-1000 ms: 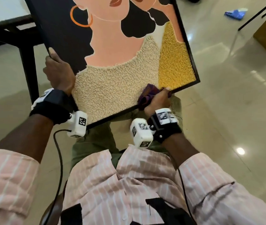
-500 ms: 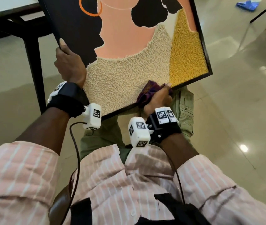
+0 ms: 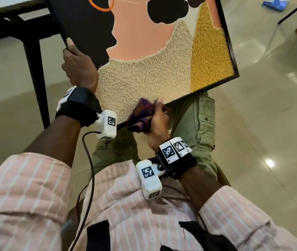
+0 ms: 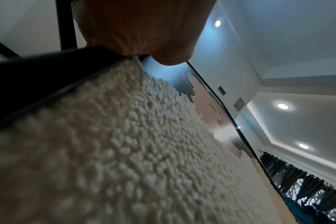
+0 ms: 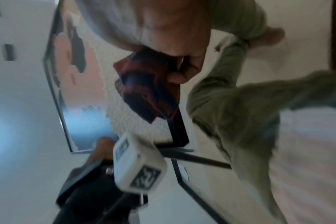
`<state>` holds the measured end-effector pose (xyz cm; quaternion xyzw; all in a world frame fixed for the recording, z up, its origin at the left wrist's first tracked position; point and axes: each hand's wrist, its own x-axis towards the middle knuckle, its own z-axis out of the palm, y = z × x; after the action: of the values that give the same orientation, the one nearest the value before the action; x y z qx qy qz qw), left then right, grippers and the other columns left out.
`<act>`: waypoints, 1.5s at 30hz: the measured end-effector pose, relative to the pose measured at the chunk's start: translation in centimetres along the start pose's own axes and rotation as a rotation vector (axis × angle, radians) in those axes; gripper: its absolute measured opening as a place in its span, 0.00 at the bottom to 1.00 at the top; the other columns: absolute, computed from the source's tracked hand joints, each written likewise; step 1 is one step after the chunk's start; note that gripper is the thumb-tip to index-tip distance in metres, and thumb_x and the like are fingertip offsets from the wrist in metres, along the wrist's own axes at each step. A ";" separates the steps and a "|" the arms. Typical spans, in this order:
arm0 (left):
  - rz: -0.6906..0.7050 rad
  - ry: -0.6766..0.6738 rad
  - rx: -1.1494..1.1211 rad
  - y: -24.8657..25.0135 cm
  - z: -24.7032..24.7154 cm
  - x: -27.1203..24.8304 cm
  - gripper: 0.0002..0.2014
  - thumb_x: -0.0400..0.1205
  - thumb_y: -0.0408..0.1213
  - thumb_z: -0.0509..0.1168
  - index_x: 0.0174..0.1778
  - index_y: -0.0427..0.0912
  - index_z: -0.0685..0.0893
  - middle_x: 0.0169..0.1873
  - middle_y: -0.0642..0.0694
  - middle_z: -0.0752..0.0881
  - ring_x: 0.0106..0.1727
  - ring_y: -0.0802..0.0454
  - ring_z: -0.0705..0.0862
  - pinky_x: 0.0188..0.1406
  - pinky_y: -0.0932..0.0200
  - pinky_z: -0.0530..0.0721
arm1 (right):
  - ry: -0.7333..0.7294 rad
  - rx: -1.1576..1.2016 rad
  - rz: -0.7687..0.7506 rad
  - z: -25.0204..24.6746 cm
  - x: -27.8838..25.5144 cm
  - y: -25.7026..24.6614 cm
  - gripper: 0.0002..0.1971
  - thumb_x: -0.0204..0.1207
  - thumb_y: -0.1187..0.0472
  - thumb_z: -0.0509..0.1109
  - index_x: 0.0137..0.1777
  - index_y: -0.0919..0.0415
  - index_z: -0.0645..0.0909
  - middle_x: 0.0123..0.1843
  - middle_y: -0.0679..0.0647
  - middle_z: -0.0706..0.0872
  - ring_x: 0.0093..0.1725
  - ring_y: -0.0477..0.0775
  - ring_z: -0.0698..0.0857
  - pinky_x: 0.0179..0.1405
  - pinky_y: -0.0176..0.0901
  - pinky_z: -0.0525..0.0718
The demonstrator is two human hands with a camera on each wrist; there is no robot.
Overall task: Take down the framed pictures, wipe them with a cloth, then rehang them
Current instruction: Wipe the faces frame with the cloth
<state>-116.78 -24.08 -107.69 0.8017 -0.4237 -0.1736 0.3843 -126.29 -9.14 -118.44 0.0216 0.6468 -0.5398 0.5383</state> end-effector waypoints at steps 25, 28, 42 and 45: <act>0.142 -0.213 0.023 -1.6 -1.5 2.8 0.27 0.91 0.51 0.42 0.71 0.34 0.75 0.70 0.35 0.78 0.72 0.37 0.75 0.65 0.52 0.70 | -0.828 -0.360 0.439 0.7 -4.0 -0.6 0.20 0.82 0.70 0.57 0.32 0.69 0.87 0.34 0.61 0.89 0.36 0.53 0.89 0.61 0.48 0.84; 0.181 -0.270 0.023 -2.4 -1.9 3.3 0.29 0.90 0.54 0.43 0.69 0.34 0.77 0.68 0.35 0.80 0.70 0.38 0.76 0.66 0.51 0.71 | -0.966 -0.653 0.341 0.0 -5.0 -3.2 0.09 0.76 0.70 0.64 0.49 0.74 0.84 0.48 0.68 0.87 0.46 0.58 0.88 0.68 0.55 0.79; 0.146 -0.642 -0.454 -12.0 -8.3 0.6 0.30 0.88 0.59 0.46 0.45 0.50 0.92 0.38 0.50 0.92 0.38 0.55 0.88 0.37 0.59 0.84 | -0.903 -0.535 -0.283 9.8 -7.1 -6.7 0.15 0.69 0.78 0.63 0.50 0.63 0.85 0.38 0.55 0.87 0.42 0.53 0.85 0.48 0.58 0.84; 0.262 -0.595 -0.406 -12.4 -8.3 0.0 0.15 0.86 0.43 0.63 0.36 0.50 0.90 0.28 0.57 0.89 0.32 0.64 0.85 0.34 0.66 0.82 | -0.922 -0.527 -0.352 10.3 -7.0 -6.4 0.14 0.72 0.72 0.70 0.59 0.68 0.82 0.49 0.63 0.88 0.53 0.59 0.87 0.62 0.65 0.82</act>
<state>-105.05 -15.92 -111.79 0.5627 -0.5727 -0.4285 0.4145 -120.27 -15.38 -107.44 -0.4602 0.4513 -0.3951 0.6546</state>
